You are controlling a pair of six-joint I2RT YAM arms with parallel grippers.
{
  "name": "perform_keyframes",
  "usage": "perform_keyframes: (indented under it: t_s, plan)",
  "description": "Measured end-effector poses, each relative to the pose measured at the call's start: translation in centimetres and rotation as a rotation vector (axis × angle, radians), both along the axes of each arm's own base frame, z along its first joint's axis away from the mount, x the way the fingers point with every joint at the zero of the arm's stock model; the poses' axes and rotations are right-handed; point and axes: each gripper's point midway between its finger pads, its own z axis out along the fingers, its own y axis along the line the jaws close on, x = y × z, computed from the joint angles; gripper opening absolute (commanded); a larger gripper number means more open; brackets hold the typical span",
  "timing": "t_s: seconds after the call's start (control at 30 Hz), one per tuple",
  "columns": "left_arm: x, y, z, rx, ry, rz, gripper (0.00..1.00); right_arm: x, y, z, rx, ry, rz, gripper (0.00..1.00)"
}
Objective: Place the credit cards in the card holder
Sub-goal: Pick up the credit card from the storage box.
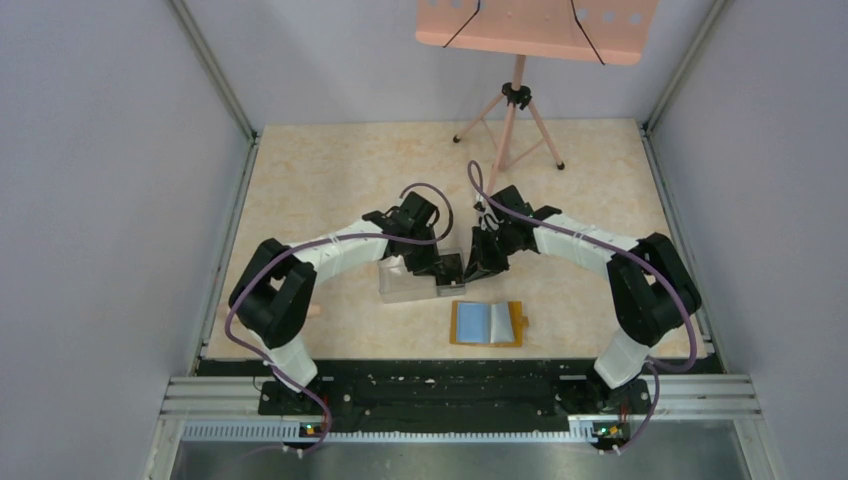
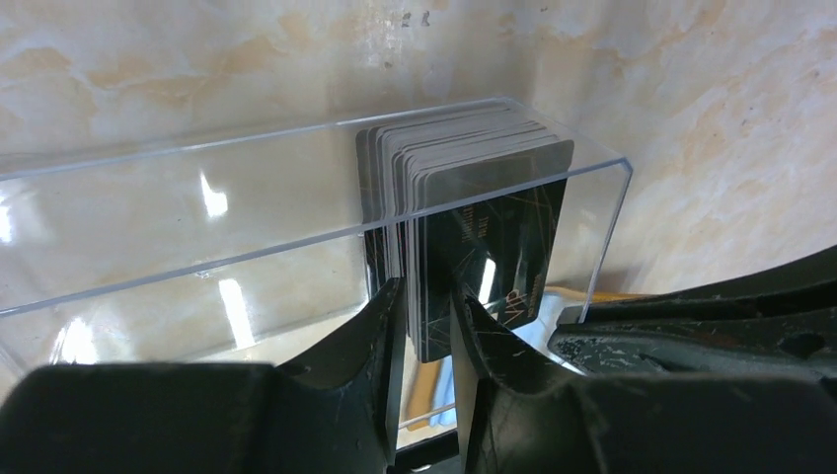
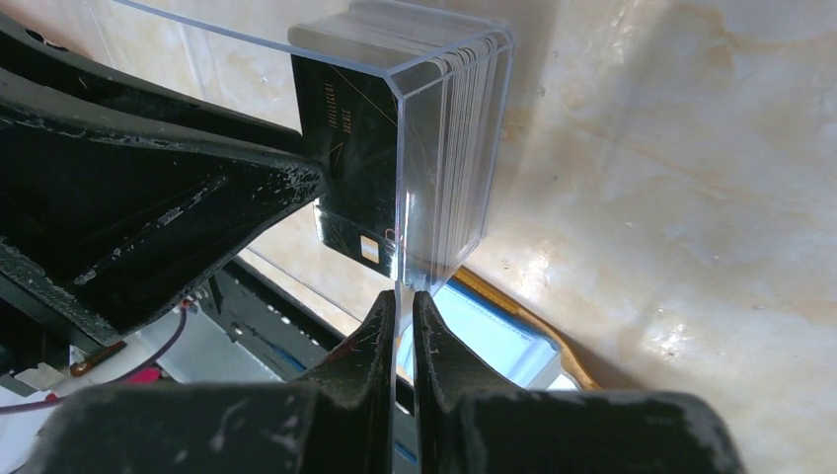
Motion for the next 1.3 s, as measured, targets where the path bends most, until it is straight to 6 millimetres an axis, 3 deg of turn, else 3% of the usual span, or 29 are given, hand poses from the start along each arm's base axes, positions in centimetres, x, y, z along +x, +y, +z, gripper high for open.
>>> perform_keyframes:
  t_s: [0.83,1.0,1.17,1.3]
  plan:
    - [0.0,0.9,0.3,0.297,-0.027,-0.056,0.31,-0.9,1.2,0.0,0.036,0.016,0.005,0.01]
    - [-0.2,1.3,0.0,0.321,-0.013,-0.057,0.23,-0.9,1.2,-0.1,0.036,0.017,0.005,0.01]
    - [-0.1,0.9,0.1,0.315,-0.021,-0.068,0.07,-0.9,1.3,-0.1,0.043,0.018,0.007,0.01]
    - [-0.2,0.8,0.1,0.320,-0.025,-0.082,0.04,-0.9,1.3,-0.1,0.045,0.018,0.007,0.01]
